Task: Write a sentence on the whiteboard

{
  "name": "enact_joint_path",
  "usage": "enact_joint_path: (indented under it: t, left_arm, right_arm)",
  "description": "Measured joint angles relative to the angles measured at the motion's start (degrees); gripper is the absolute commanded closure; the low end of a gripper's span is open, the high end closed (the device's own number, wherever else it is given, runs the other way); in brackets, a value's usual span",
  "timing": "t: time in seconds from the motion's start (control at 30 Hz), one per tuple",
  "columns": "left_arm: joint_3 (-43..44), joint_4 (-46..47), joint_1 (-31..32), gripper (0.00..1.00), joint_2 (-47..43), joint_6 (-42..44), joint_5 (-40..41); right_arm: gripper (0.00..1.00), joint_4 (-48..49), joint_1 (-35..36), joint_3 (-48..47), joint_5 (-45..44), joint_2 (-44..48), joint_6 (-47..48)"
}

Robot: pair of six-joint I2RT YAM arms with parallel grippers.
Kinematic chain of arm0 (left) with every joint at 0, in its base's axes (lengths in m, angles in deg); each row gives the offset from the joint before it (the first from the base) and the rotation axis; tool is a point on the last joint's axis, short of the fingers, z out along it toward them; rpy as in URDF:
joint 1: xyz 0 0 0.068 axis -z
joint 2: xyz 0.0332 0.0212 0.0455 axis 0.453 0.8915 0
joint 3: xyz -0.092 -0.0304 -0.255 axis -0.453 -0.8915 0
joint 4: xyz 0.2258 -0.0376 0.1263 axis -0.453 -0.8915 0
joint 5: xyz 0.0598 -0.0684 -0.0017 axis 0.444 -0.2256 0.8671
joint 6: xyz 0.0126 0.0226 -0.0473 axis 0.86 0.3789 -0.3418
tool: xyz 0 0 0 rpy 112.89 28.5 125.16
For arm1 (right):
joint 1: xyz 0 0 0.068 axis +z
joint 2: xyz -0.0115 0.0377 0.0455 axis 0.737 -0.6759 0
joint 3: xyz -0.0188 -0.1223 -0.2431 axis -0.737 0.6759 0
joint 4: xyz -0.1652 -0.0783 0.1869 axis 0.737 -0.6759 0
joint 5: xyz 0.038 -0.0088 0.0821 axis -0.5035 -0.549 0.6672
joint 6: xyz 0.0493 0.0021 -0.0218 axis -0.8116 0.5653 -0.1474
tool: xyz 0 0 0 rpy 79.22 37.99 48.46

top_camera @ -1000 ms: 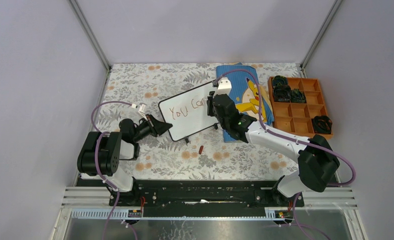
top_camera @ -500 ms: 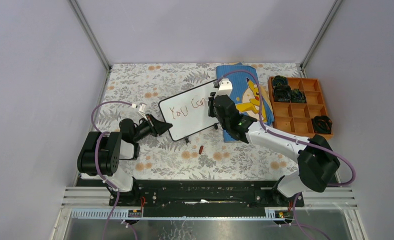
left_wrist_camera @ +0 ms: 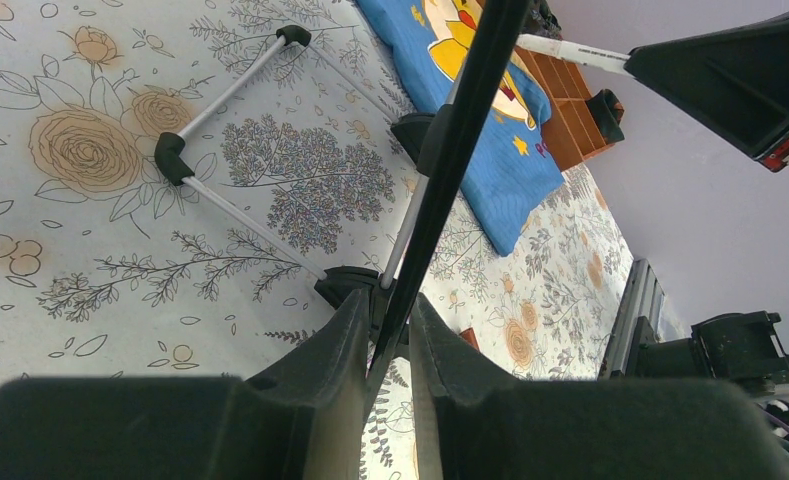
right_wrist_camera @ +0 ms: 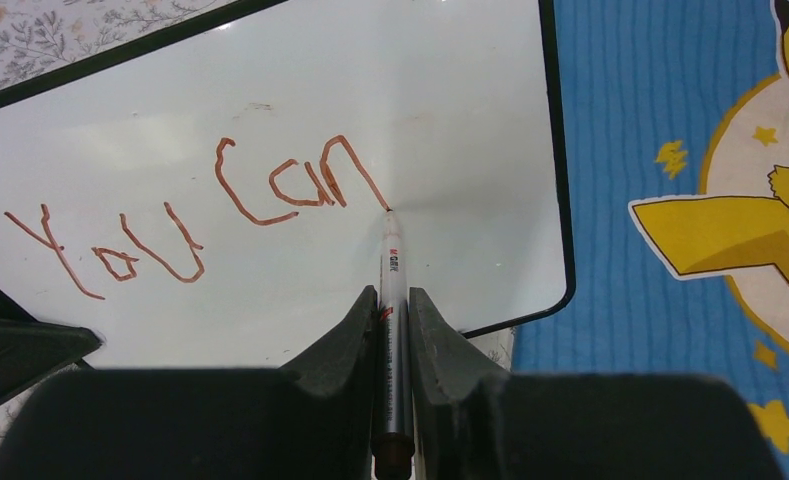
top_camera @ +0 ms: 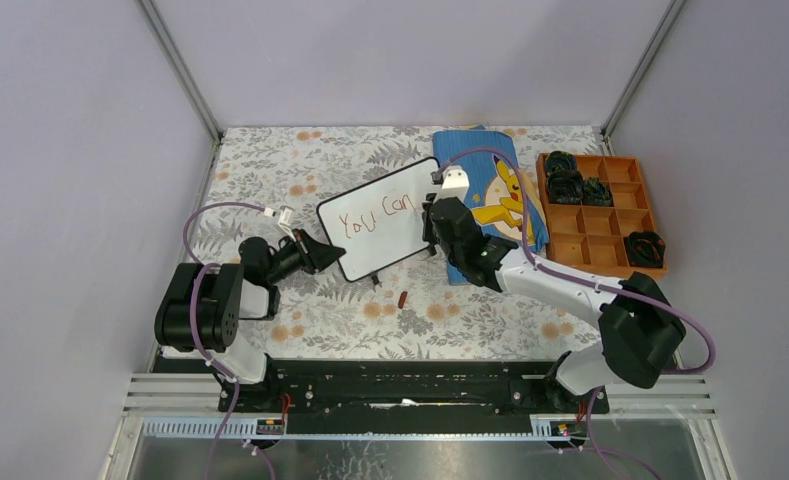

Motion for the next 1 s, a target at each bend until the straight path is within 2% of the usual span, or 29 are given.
enact_joint_path:
  t: [0.3,0.5,0.63,0.8,1.0]
  left_arm:
    - [0.0,-0.04,0.0,0.74,0.0,0.0,0.0]
    - [0.0,-0.07,0.0,0.74,0.0,0.0,0.0]
    - [-0.02,-0.07,0.0,0.74,0.0,0.0,0.0]
    - [0.0,-0.09,0.0,0.74,0.0,0.0,0.0]
    - [0.0,-0.11,0.0,0.74,0.0,0.0,0.0]
  right_arm:
    - [1.0,-0.46,0.52,2.1,1.53,8.98,-0.31]
    - [1.0,4.59,8.74,6.73,1.36,14.78,2.8]
    - [1.0,7.08,14.16,10.49,0.98,14.05,4.63]
    - [1.0,10.05,18.99,12.26,-0.42,8.57,6.21]
    - [1.0,13.29,20.74,12.52,-1.57,3.48,7.06]
